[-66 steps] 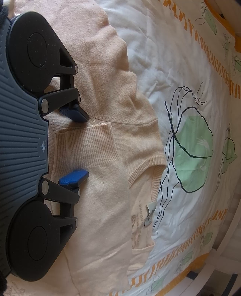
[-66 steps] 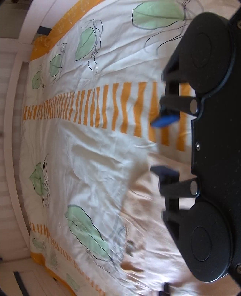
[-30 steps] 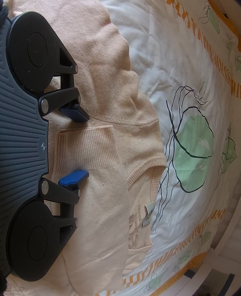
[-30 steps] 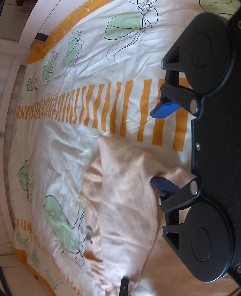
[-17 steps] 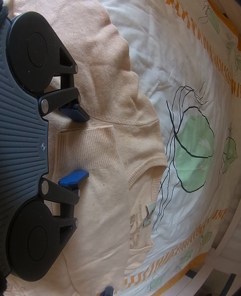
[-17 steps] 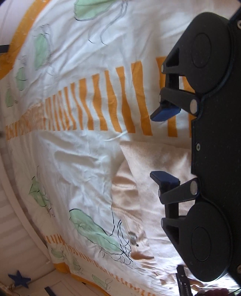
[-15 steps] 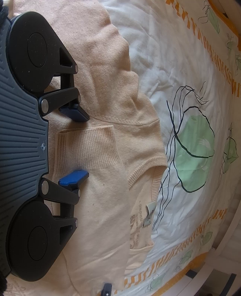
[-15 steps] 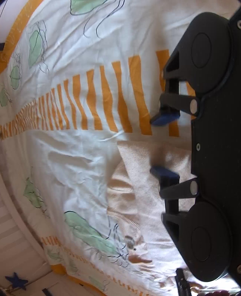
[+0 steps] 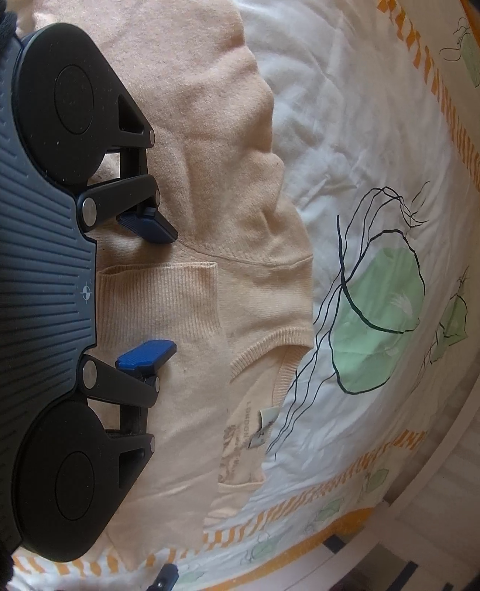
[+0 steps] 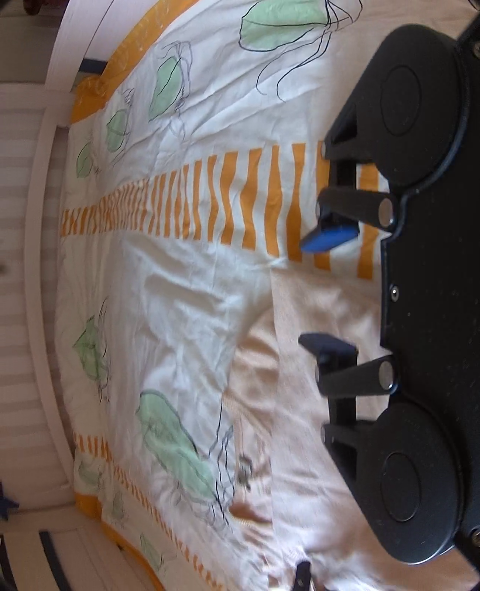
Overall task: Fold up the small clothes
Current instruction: 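Open the right tool to release the folded side, then close the left tool on the sweater fabric near the collar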
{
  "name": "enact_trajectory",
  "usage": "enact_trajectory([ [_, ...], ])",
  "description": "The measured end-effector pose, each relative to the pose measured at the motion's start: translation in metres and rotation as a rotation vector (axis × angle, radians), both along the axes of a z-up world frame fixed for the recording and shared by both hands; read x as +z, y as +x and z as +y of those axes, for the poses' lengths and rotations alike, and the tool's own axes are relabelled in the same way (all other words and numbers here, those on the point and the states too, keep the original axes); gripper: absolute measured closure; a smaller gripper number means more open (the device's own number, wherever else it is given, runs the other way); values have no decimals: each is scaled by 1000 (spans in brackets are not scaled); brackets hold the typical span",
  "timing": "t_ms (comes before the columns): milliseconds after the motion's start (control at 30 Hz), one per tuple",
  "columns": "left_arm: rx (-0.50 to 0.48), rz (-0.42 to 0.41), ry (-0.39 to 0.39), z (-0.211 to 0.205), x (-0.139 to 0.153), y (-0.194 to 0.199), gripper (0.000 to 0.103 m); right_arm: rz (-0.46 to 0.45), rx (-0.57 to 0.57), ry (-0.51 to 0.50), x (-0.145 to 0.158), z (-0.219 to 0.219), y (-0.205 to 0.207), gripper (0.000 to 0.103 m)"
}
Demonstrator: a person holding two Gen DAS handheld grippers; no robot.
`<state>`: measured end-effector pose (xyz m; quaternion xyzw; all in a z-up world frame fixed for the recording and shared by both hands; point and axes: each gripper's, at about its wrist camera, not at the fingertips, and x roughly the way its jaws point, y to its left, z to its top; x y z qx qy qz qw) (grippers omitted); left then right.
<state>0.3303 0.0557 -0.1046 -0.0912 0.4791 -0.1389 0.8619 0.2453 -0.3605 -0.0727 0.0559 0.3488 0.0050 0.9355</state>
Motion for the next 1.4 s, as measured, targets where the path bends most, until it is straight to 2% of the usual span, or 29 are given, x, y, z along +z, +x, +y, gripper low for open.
enact_trajectory([
  [67,-10,-14,15,-4,0,-2,47,-30,34,-13,5,9,-7,42],
  [100,-12,-23,20,-5,0,-2,54,-45,47,-18,7,12,-10,40],
  [133,-13,-30,27,-7,-1,-3,66,-57,54,-21,7,14,-11,38],
  [167,-16,-39,31,-8,0,-3,72,-66,60,-21,7,15,-13,38],
  [200,-20,-48,26,-9,0,-4,87,-72,61,-21,5,15,-13,38],
  [233,-25,-58,3,-8,1,-4,96,-75,57,-18,3,14,-13,38],
  [300,-13,-78,-36,-5,6,-6,97,-73,31,-3,-2,9,-14,38],
  [467,35,-226,-26,5,42,-11,97,-61,-65,49,-6,-14,-17,38],
  [533,77,-251,-22,15,52,-11,97,-70,-91,62,-4,-20,-19,38],
  [667,105,-183,-33,25,45,-4,97,-51,-102,81,-8,-23,-17,38],
  [800,109,-120,-7,24,31,1,97,-16,-72,80,-15,-14,-12,38],
  [900,107,-112,-2,22,27,2,97,-2,-38,86,-15,-9,-3,38],
  [1067,114,-104,-5,27,26,0,97,-3,-40,11,-11,-9,25,38],
  [1233,111,-95,-2,25,24,1,97,98,-46,-55,-27,-17,47,38],
  [1400,113,-84,7,25,20,2,97,49,-54,-52,-39,-15,83,39],
])
